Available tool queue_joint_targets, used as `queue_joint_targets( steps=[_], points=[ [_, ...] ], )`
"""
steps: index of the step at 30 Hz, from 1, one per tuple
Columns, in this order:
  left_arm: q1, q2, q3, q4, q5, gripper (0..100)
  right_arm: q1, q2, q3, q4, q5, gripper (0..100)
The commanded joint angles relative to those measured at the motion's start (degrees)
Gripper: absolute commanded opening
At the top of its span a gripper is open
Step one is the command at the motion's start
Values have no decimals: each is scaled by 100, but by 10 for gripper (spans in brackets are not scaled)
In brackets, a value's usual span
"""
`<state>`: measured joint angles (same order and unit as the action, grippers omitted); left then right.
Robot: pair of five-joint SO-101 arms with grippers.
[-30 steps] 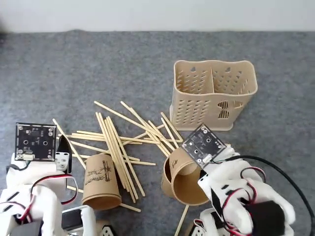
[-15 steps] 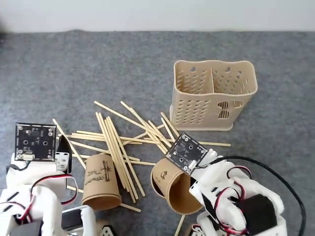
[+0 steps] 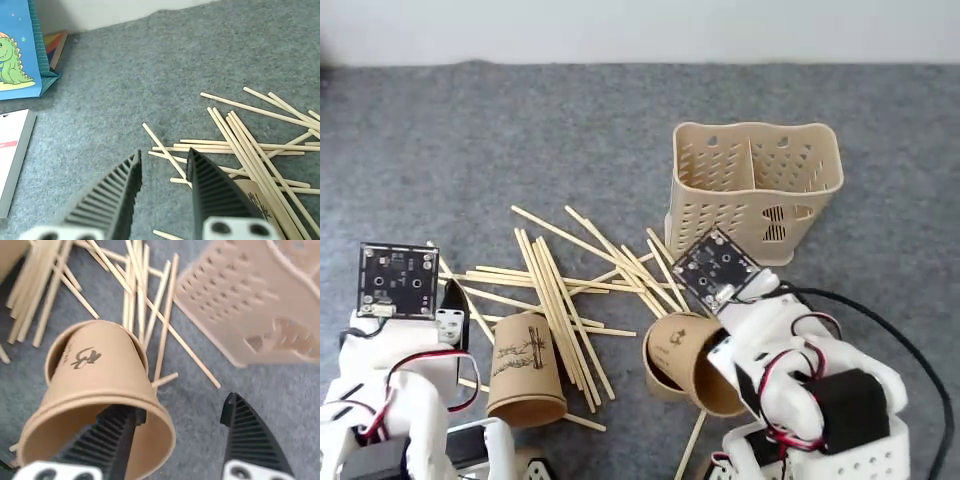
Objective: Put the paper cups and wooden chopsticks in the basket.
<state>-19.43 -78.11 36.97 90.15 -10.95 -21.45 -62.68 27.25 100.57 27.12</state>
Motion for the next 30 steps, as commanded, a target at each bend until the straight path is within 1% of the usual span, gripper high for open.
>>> queue_joint_targets(
  steps=[1,4,7,14,20,24,30],
  points=[
    [0,-18,-31,-35,-53,148,-576,286,-571,224,-387,257],
    [0,-18,-31,-35,-62,148,-1007,558,-844,215,-633,257],
    [0,-18,-31,-35,-62,148,-1209,954,-976,207,-738,257],
    [-18,-18,-31,-26,-62,148,-1218,1666,-1002,-163,-809,257],
    [-26,-18,-31,-26,-62,148,-1226,1736,-1196,-295,-826,256],
    [-26,-18,-31,-26,-53,148,-1226,1754,-1495,-312,-1073,257],
    [-26,-18,-40,-26,-26,148,-1226,1763,-1565,-488,-1081,258]
  ],
)
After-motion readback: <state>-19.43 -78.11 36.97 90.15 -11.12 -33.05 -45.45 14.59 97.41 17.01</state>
